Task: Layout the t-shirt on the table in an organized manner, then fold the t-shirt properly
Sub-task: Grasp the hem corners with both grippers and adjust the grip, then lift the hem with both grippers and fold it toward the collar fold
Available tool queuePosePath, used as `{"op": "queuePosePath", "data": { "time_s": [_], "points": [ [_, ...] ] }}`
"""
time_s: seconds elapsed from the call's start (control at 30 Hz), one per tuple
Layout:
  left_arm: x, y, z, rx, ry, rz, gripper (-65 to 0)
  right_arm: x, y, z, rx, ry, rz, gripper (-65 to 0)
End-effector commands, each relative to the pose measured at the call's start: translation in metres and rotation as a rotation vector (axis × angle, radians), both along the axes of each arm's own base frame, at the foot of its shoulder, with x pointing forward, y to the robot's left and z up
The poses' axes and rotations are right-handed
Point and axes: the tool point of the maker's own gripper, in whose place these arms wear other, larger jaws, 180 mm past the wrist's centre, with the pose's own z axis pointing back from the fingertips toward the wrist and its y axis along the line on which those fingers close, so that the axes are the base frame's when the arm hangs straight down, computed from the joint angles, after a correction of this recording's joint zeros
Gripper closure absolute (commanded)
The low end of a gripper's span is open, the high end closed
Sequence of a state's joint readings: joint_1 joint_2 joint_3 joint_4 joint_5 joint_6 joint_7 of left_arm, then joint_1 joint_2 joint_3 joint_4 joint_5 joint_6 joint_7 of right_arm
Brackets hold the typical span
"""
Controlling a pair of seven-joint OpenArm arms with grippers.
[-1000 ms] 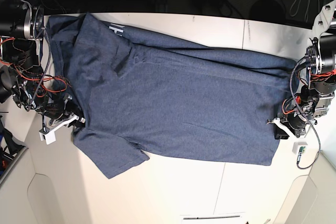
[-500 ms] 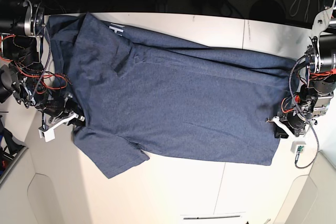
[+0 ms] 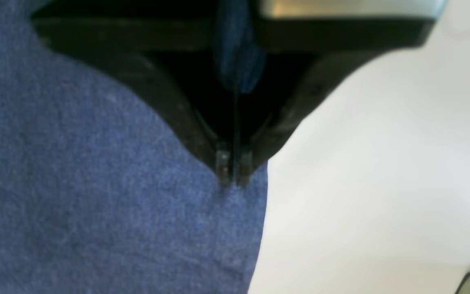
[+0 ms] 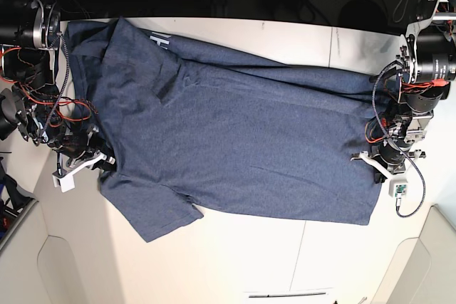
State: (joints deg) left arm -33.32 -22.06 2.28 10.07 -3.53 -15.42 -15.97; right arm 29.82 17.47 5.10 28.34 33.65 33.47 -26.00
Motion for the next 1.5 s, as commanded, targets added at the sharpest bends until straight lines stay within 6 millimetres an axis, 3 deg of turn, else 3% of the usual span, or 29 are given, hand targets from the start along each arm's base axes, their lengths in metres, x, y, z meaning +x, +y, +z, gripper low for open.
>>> {"op": "queuePosePath", "data": {
  "time_s": [0.0, 0.27, 0.5, 0.67, 1.0, 1.23, 1.47],
  "points": [
    [0.012, 0.009, 0.016, 0.022, -0.037, -0.001, 0.0, 0.002, -0.006, 0.003, -0.029, 0.012, 0.015, 0.0],
    [0.030, 0.019, 0.054, 0.038, -0.145, -0.035, 0.0, 0.022, 0.002, 0.032, 0.010, -0.068, 0.024, 0.0],
    [0.016, 0.029, 0.062, 0.034, -0.195, -0.040, 0.0, 0.033, 0.017, 0.073, -0.033, -0.169, 0.127, 0.0],
    [-0.009, 0.027, 0.059, 0.039, -0.205, -0.092, 0.0, 0.015, 0.030, 0.087, -0.080, -0.207, 0.216, 0.0],
    [-0.048, 0.021, 0.100, -0.111, -0.347, -0.134, 0.0, -0.035, 0.052, 0.109, -0.195, -0.306, 0.341, 0.0],
    [-0.077, 0.032, 0.125, -0.132, -0.385, -0.125, 0.0, -0.052, 0.035, 0.113, -0.227, -0.306, 0.303, 0.0],
    [-0.108, 0.038, 0.135, -0.121, -0.381, -0.155, 0.0, -0.059, -0.013, 0.116, -0.243, -0.287, 0.168, 0.0]
  ]
}}
